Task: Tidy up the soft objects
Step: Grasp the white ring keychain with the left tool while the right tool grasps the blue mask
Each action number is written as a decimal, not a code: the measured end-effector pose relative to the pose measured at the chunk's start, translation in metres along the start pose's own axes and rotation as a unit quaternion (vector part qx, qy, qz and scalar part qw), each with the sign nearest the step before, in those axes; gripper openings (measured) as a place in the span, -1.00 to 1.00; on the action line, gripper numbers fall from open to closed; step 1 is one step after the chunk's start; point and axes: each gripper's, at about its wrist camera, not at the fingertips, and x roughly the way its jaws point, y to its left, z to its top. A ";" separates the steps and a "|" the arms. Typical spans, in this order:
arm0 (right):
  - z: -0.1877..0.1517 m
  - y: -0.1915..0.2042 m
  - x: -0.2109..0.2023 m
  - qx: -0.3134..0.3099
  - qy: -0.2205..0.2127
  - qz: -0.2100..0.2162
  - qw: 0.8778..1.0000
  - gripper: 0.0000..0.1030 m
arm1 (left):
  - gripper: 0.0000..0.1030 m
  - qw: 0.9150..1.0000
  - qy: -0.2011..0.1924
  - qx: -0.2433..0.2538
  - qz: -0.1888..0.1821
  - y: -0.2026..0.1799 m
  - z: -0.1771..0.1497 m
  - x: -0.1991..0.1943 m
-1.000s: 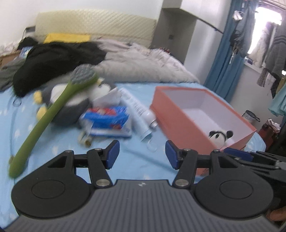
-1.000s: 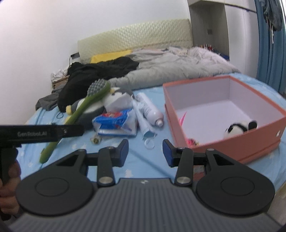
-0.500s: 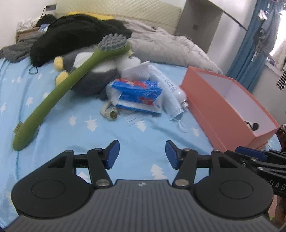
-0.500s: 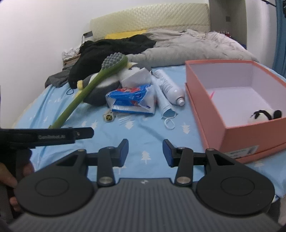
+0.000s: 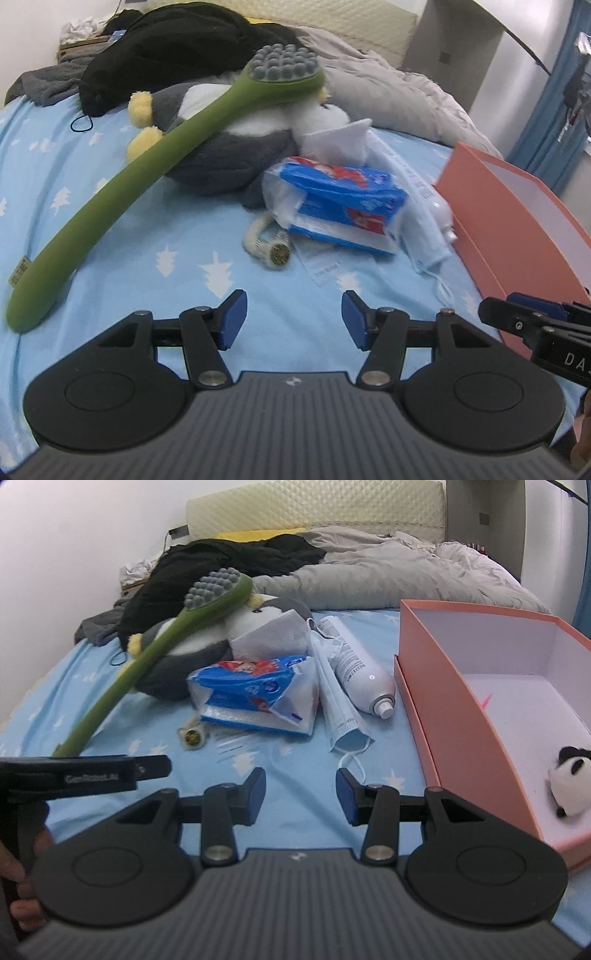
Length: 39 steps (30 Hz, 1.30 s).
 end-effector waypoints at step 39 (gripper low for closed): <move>0.022 -0.015 0.081 -0.036 0.020 -0.033 0.999 -0.80 | -0.34 0.999 0.016 -0.017 0.024 0.016 0.022 0.066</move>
